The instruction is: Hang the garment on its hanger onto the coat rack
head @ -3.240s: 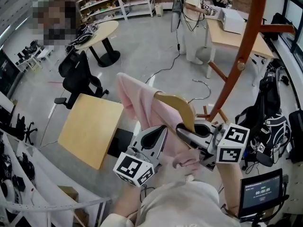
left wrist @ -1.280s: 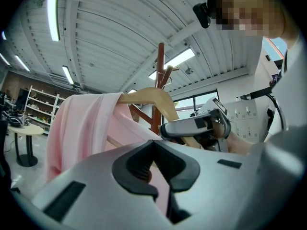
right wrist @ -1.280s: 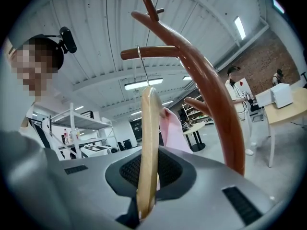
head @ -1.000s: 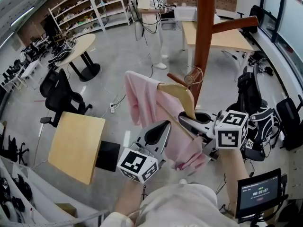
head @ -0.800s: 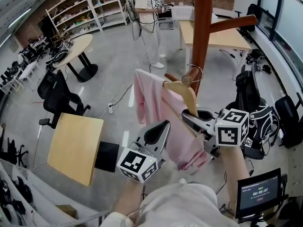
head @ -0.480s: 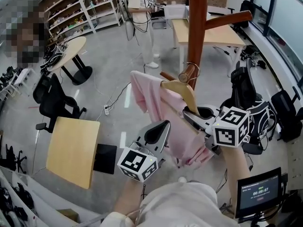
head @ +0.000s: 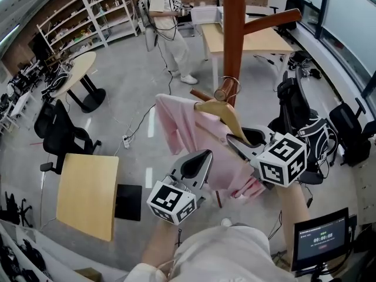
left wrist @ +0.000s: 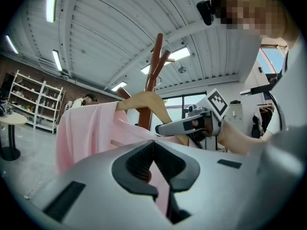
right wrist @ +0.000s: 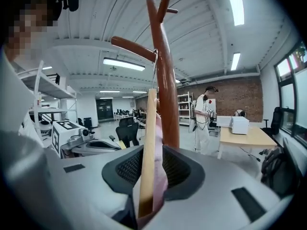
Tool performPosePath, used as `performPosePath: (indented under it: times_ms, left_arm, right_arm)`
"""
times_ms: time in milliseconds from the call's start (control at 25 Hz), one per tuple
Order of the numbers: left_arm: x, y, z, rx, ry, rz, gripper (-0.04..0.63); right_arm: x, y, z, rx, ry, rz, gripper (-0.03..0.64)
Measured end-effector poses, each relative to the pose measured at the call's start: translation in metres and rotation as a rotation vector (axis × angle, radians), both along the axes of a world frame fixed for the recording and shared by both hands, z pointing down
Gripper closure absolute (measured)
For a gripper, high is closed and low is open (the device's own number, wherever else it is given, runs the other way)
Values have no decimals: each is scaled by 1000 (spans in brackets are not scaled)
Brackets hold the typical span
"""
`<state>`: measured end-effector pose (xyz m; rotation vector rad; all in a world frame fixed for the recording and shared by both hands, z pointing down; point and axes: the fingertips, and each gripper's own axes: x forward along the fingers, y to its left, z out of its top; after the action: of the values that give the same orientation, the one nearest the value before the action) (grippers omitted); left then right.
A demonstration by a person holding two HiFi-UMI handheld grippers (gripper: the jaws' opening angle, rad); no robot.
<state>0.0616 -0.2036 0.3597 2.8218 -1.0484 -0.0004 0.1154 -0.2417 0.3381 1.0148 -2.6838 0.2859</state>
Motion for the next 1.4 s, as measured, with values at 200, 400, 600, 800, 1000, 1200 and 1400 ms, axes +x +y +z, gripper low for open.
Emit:
performPosePath:
  times_ms: [200, 400, 600, 800, 1000, 1200, 1400]
  left_arm:
    - [7, -2, 5, -12, -2, 23, 589]
    - [12, -4, 6, -13, -5, 44, 589]
    - [15, -8, 7, -20, -5, 58, 589]
    - [20, -11, 11, -27, -2, 72, 589]
    - [28, -10, 18, -28, -14, 89, 589]
    - [40, -4, 19, -31, -15, 98, 589]
    - [55, 3, 24, -45, -24, 104, 589]
  right_arm:
    - [6, 2, -2, 19, -3, 8, 535]
    - [16, 6, -8, 43, -34, 16, 534]
    - [28, 7, -15, 74, -53, 31, 515]
    - [37, 11, -22, 86, -143, 29, 515]
    - [47, 12, -23, 127, -181, 55, 515]
    - [72, 22, -31, 153, -264, 118, 517]
    - [106, 34, -37, 151, -353, 200, 517]
